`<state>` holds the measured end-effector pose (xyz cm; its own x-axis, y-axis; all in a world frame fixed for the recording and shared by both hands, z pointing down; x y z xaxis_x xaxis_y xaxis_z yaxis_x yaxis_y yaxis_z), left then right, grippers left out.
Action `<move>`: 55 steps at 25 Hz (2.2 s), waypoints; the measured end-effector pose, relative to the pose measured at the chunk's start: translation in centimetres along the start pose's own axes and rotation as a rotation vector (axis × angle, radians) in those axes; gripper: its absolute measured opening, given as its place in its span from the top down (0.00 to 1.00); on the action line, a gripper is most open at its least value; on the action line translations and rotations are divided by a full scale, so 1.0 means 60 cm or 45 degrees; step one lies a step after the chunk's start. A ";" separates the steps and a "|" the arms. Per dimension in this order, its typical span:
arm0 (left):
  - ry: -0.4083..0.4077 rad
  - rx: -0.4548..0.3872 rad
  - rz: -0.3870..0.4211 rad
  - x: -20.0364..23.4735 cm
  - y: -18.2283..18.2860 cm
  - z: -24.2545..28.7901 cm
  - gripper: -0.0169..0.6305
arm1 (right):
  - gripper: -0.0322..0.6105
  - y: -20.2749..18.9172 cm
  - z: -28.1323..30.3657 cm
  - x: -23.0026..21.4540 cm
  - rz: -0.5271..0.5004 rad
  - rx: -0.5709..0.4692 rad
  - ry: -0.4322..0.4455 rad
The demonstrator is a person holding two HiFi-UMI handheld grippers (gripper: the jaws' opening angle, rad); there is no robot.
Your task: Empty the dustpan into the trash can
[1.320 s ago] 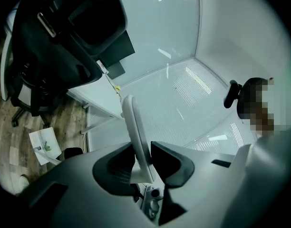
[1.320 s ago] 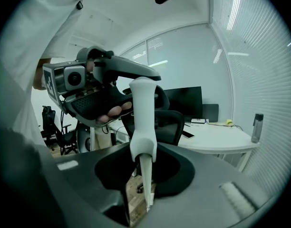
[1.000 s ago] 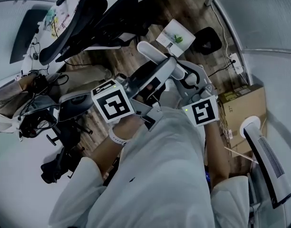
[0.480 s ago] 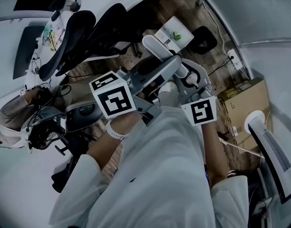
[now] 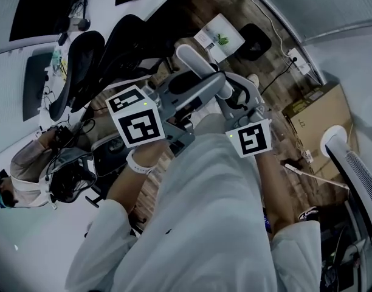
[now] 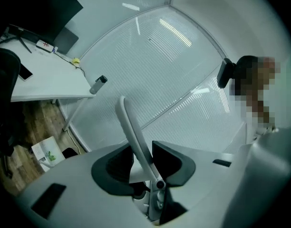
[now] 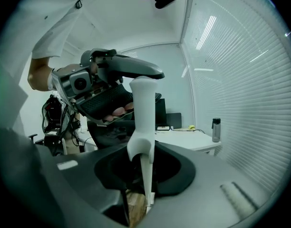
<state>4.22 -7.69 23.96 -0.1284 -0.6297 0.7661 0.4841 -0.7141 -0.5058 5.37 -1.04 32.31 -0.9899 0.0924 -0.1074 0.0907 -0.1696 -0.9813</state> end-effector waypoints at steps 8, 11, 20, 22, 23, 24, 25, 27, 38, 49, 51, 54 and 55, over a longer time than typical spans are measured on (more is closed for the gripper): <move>-0.028 0.074 -0.040 0.005 -0.008 0.020 0.78 | 0.74 -0.010 -0.012 -0.009 -0.042 -0.010 0.121; -0.042 0.079 -0.064 0.005 -0.006 0.025 0.78 | 0.73 -0.009 -0.014 -0.013 -0.079 -0.013 0.191; -0.109 0.108 -0.084 -0.003 0.014 0.030 0.79 | 0.70 -0.043 -0.013 -0.033 -0.182 0.107 0.271; -0.111 0.117 -0.078 -0.003 0.017 0.029 0.78 | 0.73 -0.047 -0.009 -0.037 -0.191 0.112 0.275; -0.108 0.123 -0.073 -0.002 0.017 0.028 0.78 | 0.74 -0.048 -0.006 -0.037 -0.195 0.112 0.283; -0.104 0.129 -0.068 0.000 0.017 0.027 0.78 | 0.74 -0.050 -0.003 -0.036 -0.197 0.111 0.295; -0.100 0.136 -0.061 0.002 0.017 0.026 0.78 | 0.74 -0.051 0.001 -0.033 -0.203 0.110 0.306; -0.094 0.149 -0.044 0.004 0.019 0.026 0.78 | 0.79 -0.054 0.008 -0.027 -0.218 0.103 0.318; -0.075 0.260 0.116 -0.002 0.010 0.029 0.78 | 0.81 -0.074 0.031 -0.023 -0.242 0.086 0.286; -0.086 0.347 0.237 -0.015 -0.001 0.055 0.79 | 0.81 -0.082 0.022 -0.044 -0.230 0.056 0.193; -0.083 0.378 0.257 -0.015 -0.007 0.060 0.79 | 0.81 -0.088 0.019 -0.045 -0.234 0.058 0.187; -0.080 0.413 0.277 -0.014 -0.014 0.068 0.79 | 0.81 -0.097 0.015 -0.046 -0.240 0.061 0.179; -0.079 0.425 0.284 -0.013 -0.016 0.071 0.79 | 0.81 -0.100 0.013 -0.047 -0.241 0.061 0.177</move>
<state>7.55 -5.18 25.53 0.0592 -0.7307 0.6802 0.7500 -0.4171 -0.5133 7.54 -1.03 38.64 -0.9639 0.2610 0.0536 -0.1037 -0.1822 -0.9778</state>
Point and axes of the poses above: the fingertips, and each gripper's own axes: z forward along the fingers, x to its left, y out of its top, the point moved 5 cm from there along -z, backward along the fingers, and after that the axes turned 4 degrees about y, right-handed, at the moved point
